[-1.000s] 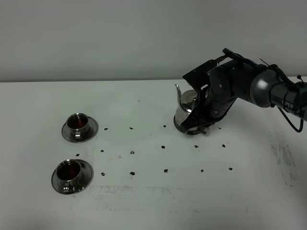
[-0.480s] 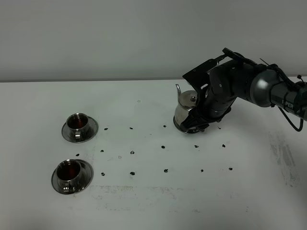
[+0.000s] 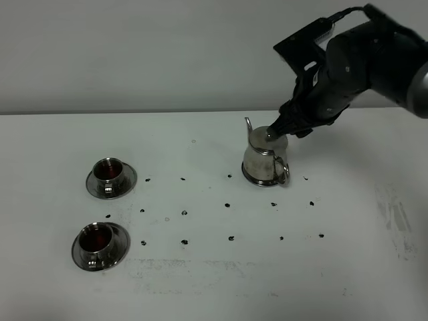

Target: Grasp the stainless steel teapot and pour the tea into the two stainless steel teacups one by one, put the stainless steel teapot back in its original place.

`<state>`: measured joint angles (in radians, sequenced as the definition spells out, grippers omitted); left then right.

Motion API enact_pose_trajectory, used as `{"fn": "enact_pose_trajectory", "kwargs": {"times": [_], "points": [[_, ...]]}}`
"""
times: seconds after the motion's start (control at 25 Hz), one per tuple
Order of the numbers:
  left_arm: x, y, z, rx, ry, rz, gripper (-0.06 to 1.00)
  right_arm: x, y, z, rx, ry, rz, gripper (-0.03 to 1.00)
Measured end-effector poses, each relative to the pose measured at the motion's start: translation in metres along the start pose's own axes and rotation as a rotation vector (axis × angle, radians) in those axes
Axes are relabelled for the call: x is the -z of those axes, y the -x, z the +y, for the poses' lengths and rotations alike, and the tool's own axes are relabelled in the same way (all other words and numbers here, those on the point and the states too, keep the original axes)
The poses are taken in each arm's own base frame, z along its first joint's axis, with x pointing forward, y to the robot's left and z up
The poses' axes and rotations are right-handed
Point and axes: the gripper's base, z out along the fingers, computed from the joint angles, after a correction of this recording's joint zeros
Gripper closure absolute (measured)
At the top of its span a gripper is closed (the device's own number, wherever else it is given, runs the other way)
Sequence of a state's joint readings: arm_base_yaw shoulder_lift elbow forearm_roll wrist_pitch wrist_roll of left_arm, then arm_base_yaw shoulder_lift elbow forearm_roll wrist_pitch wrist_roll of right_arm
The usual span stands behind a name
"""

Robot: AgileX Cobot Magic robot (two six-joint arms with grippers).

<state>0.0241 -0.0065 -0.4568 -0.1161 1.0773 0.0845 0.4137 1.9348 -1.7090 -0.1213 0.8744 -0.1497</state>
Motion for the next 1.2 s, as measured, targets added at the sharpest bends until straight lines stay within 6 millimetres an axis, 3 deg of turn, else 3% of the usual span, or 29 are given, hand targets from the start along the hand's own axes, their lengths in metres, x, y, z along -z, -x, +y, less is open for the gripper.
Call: {"fn": "enact_pose_trajectory", "kwargs": {"times": [0.12,0.36,0.44,0.56,0.72,0.96,1.2], "points": [[0.000,0.000,0.000,0.000,0.000,0.000,0.54,0.025,0.001,-0.003,-0.005,-0.007,-0.016,0.50],[0.000,0.000,0.000,0.000,0.000,0.000,0.54,0.040,-0.006,-0.003,-0.014,0.009,0.053,0.50],[0.000,0.000,0.000,0.000,0.000,0.000,0.54,0.055,-0.012,-0.003,-0.017,0.016,0.099,0.50],[0.000,0.000,0.000,0.000,0.000,0.000,0.54,0.093,-0.020,-0.005,-0.026,0.015,0.118,0.50],[0.000,0.000,0.000,0.000,0.000,0.000,0.54,0.146,-0.027,-0.010,-0.034,-0.017,0.019,0.50],[0.000,0.000,0.000,0.000,0.000,0.000,0.54,0.209,-0.041,-0.013,-0.048,-0.051,-0.122,0.50],[0.000,0.000,0.000,0.000,0.000,0.000,0.54,0.269,-0.076,-0.003,-0.106,0.012,-0.261,0.50]]}}
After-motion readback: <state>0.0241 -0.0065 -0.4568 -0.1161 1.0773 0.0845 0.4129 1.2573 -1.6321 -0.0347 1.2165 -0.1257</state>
